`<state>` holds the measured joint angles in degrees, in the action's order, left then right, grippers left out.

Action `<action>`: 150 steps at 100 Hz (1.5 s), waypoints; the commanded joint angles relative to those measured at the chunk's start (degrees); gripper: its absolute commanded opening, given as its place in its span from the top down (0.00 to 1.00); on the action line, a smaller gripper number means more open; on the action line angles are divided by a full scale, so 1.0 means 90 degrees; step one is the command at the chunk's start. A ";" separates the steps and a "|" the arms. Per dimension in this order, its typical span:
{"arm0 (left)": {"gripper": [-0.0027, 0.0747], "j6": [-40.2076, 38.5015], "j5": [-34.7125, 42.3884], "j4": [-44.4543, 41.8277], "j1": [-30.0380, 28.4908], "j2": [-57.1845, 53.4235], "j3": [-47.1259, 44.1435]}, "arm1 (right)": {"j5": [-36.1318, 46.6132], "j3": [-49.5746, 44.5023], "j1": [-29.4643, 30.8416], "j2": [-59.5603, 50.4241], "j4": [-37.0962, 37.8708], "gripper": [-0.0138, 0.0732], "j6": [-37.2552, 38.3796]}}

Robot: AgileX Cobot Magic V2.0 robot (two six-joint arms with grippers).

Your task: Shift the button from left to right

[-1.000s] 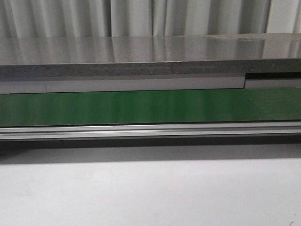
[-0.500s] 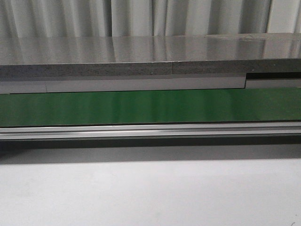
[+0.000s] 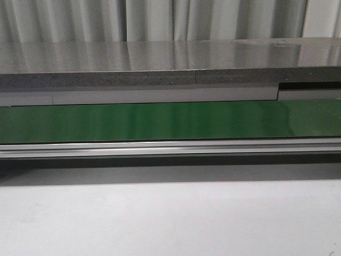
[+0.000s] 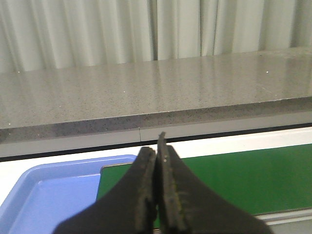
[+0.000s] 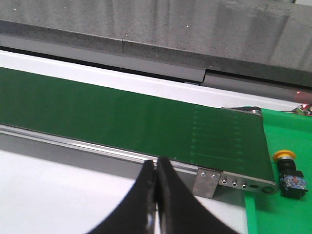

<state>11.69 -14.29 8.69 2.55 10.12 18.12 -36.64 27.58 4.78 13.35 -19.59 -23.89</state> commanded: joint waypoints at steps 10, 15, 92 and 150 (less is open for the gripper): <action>0.99 -0.0015 0.0519 0.0068 0.0051 0.0064 0.0187 | 0.0408 0.0148 0.0008 0.0056 -0.0152 0.92 -0.0006; 0.99 -0.0015 0.0519 0.0068 0.0051 0.0064 0.0187 | 0.0408 0.0148 0.0008 0.0056 -0.0152 0.92 -0.0006; 0.99 -0.0015 0.0519 0.0068 0.0051 0.0064 0.0187 | 0.0556 0.0143 -0.0524 -0.0005 0.0111 0.92 0.0265; 0.99 -0.0015 0.0519 0.0068 0.0051 0.0064 0.0187 | 0.2663 -0.2057 -0.0958 -0.1421 0.2041 0.92 0.2742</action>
<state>11.69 -14.29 8.69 2.55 10.12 18.12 -20.29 10.36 -3.64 2.05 -2.00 0.42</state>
